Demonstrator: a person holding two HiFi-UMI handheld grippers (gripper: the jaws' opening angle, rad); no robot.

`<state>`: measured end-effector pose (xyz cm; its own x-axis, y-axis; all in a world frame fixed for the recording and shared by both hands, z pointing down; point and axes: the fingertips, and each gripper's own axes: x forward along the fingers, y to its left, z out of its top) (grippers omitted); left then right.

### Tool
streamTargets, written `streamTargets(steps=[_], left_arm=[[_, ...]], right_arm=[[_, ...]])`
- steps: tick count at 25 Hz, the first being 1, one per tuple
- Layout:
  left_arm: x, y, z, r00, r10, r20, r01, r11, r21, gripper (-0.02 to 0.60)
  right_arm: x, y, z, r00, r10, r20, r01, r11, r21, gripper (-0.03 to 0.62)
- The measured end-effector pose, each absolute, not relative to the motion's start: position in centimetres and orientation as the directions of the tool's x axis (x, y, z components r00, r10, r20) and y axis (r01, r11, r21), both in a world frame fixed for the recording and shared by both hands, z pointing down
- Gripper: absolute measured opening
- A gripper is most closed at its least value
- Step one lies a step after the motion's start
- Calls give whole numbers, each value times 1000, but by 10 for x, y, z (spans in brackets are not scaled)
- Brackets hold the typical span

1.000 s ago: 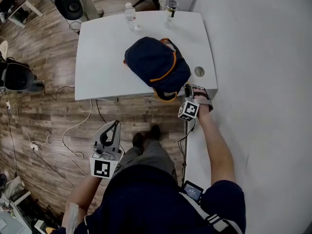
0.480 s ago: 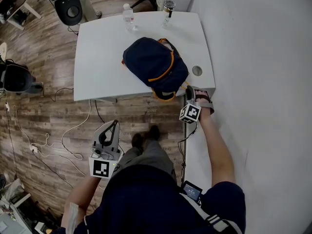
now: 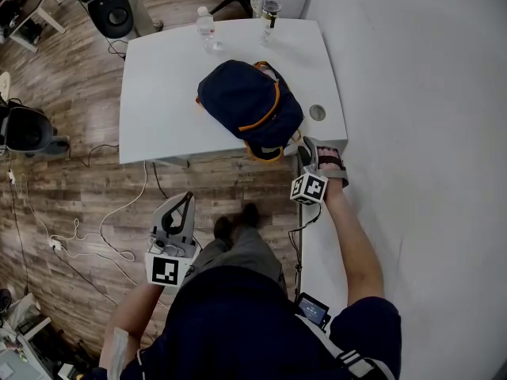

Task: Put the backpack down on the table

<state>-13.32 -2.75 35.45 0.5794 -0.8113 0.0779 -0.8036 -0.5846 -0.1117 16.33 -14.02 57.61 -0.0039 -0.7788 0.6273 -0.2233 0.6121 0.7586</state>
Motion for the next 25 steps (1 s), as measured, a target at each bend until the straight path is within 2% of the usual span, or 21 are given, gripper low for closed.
streamTargets(steps=[3, 9, 15, 25], left_arm=[[-131, -27, 354, 582, -809, 78, -801, -587, -114, 3], [-129, -30, 350, 588, -806, 70, -796, -592, -126, 3], [-130, -37, 344, 578, -815, 52, -806, -579, -122, 3], [-139, -50, 329, 556, -831, -1, -827, -553, -105, 3]], right_arm=[[153, -137, 557, -26, -787, 616, -239, 603, 761, 196], [133, -126, 517, -68, -797, 600, -273, 593, 758, 199], [110, -112, 475, -132, -799, 587, -426, 580, 694, 201], [63, -87, 408, -292, -809, 509, -678, 551, 487, 194]])
